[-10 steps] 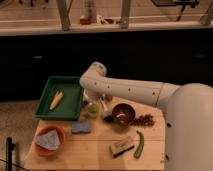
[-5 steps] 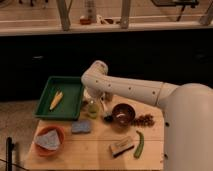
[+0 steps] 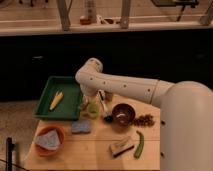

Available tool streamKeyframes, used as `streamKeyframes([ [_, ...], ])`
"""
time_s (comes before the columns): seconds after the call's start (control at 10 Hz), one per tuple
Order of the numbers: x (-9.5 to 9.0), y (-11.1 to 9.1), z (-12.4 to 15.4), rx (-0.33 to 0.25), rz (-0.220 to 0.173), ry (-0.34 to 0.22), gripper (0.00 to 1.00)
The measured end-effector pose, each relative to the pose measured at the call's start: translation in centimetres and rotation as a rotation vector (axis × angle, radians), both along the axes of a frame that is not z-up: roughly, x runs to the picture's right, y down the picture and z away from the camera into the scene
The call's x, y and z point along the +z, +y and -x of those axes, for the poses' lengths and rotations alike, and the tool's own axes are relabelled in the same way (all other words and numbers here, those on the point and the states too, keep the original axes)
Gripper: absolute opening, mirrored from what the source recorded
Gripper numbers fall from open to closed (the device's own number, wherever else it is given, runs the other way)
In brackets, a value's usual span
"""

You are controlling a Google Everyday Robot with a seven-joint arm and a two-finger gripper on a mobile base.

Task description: Place fork in paper cup

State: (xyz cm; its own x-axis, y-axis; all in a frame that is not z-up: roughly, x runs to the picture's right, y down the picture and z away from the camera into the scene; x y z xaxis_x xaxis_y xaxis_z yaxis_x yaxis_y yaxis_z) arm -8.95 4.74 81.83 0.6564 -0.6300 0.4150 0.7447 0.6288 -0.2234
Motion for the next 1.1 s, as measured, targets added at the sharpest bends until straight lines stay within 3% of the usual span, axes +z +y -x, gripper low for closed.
streamKeyframes([
  [1.1,0.9,-2.7,1.2,-0.023,-0.009,-0.024,0.0],
])
